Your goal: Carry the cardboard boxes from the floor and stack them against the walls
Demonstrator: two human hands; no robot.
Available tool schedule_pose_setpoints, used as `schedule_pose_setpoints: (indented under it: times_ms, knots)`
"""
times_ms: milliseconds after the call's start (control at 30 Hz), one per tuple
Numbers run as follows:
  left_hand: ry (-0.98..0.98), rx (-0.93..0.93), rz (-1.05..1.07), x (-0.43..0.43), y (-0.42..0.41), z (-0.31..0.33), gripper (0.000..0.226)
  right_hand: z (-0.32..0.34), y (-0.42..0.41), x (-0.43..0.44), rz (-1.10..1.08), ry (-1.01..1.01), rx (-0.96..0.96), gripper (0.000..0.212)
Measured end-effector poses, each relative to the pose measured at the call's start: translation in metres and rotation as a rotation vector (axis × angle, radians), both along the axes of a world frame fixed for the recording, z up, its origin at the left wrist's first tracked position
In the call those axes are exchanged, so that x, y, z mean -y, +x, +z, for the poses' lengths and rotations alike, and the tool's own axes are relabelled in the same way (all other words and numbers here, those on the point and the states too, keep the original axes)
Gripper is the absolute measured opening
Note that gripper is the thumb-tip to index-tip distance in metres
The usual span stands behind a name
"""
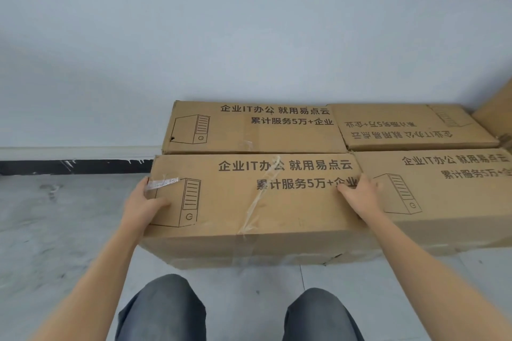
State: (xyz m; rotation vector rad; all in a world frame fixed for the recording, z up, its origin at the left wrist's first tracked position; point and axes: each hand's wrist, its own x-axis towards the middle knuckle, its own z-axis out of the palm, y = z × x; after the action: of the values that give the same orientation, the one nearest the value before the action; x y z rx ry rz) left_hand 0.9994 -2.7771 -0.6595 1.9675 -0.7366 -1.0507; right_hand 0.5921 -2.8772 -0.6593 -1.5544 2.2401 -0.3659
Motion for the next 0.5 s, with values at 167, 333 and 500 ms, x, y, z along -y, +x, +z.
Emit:
schedule_pose_setpoints:
  times_ms: [167, 333, 500]
  knots:
    - [0.044, 0.092, -0.002, 0.014, 0.001, -0.006, 0.081, -0.006, -0.001, -0.001, 0.088, -0.049, -0.182, 0.064]
    - [0.069, 0.164, -0.037, 0.017, 0.004, -0.015, 0.089, -0.015, -0.007, 0.000, 0.050, -0.175, -0.237, 0.060]
    - [0.051, 0.253, -0.028, 0.020, 0.001, -0.022, 0.081, -0.018, -0.007, -0.002, 0.022, -0.200, -0.252, 0.055]
